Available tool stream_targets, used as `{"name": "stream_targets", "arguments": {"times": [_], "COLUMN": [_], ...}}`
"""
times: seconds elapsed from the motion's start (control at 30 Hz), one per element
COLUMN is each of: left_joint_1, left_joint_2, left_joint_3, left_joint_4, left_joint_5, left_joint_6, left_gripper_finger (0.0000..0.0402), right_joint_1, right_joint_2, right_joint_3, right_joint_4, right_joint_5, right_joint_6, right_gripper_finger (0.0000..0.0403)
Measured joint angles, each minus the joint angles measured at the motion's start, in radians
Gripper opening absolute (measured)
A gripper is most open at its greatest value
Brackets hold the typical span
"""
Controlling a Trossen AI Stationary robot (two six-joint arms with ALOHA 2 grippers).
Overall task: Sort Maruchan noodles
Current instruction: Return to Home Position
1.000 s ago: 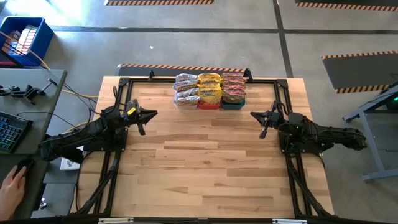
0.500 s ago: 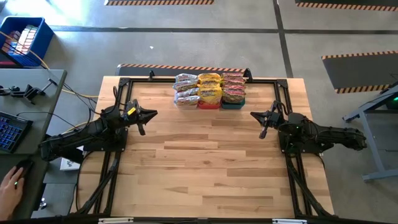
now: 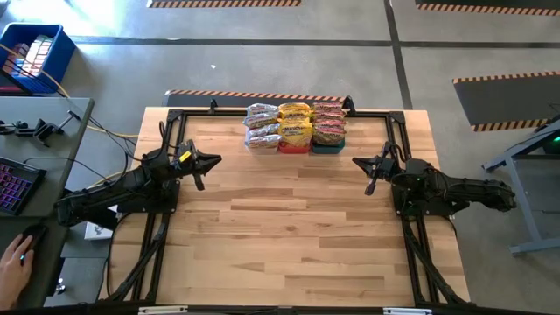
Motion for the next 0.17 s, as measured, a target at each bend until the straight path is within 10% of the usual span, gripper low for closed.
{"name": "stream_targets", "arguments": {"times": [0.17], "left_joint_1": [0.000], "left_joint_2": [0.000], "left_joint_3": [0.000], "left_joint_4": [0.000], "left_joint_5": [0.000], "left_joint_6": [0.000], "left_gripper_finger": [0.0035], "right_joint_1": [0.000], "right_joint_2": [0.000], "right_joint_3": [0.000], "right_joint_4": [0.000], "right_joint_5": [0.000], "right_joint_6": [0.000], "right_gripper_finger": [0.0002]}}
